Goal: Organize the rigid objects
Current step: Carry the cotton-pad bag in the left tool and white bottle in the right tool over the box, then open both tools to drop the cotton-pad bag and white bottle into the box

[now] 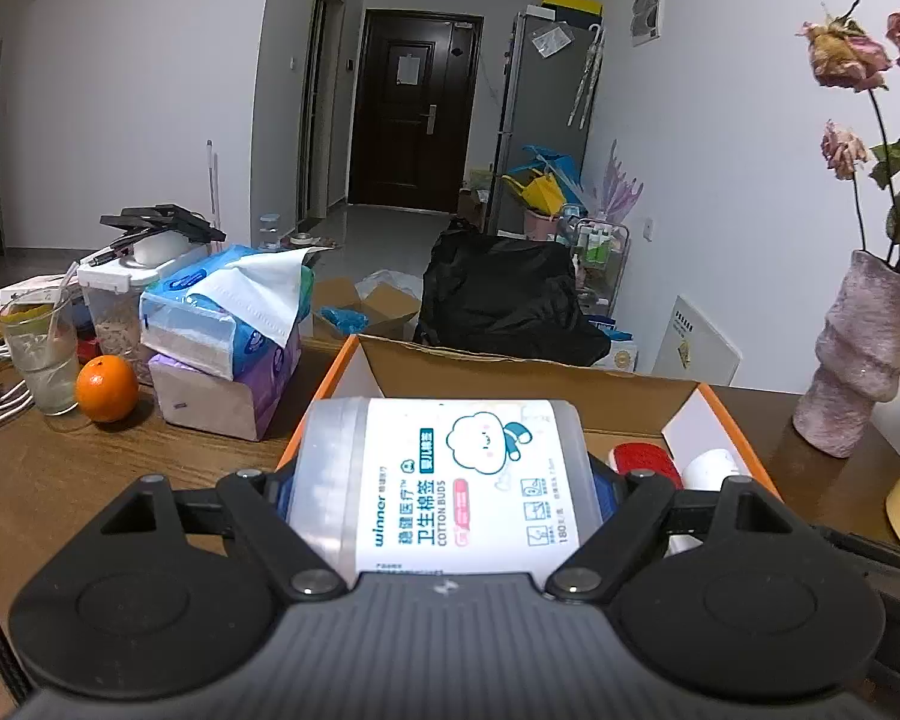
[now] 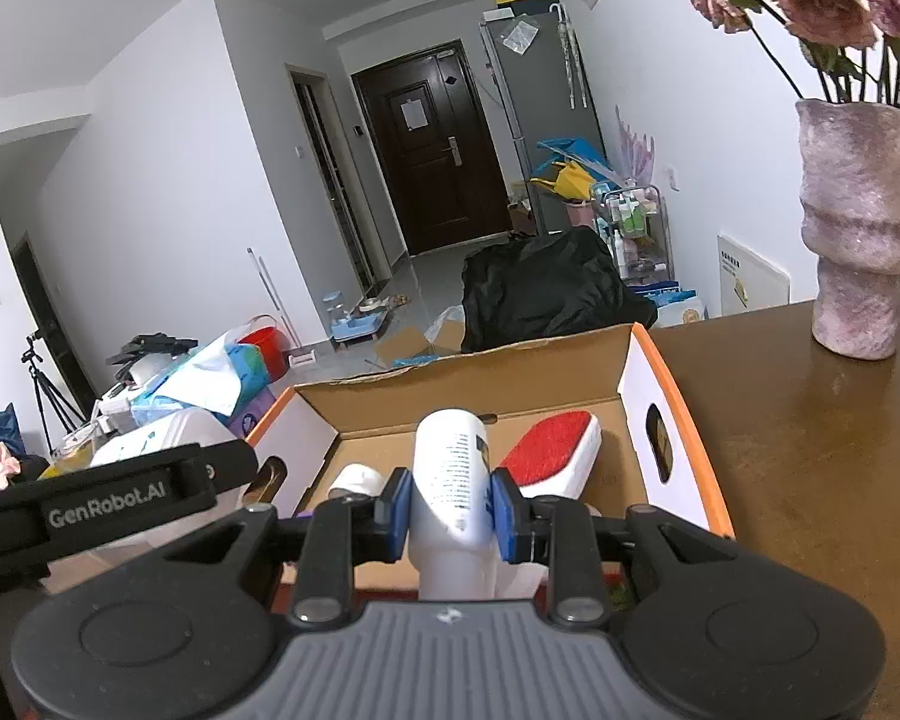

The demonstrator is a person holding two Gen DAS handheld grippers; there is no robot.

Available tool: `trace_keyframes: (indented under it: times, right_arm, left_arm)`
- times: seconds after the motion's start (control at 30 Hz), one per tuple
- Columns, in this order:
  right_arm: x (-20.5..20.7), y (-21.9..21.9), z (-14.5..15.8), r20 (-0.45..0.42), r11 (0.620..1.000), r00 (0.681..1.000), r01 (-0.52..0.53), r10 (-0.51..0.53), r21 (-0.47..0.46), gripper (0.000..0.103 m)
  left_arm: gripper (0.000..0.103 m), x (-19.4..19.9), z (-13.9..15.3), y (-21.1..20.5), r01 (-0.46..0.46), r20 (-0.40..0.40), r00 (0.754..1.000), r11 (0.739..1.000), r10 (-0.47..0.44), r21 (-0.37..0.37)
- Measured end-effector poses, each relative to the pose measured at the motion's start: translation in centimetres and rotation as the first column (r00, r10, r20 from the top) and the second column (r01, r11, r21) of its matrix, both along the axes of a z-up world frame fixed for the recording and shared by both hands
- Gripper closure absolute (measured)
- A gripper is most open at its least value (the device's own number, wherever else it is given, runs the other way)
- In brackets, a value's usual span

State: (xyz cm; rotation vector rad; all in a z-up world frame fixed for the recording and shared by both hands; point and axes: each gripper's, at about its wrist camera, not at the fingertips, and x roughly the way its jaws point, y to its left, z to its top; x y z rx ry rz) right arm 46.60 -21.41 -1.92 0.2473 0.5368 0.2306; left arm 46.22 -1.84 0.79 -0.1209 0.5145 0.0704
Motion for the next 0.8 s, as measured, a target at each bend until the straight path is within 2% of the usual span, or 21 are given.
trace_keyframes:
  times: [0.8]
  right_arm:
    - [5.3,1.5,-0.9,-0.007,0.999,1.0,-0.02,0.019,-0.043,0.076]
  left_arm:
    - [0.019,5.8,-1.6,0.9,-0.022,-0.024,0.999,0.999,0.023,0.038]
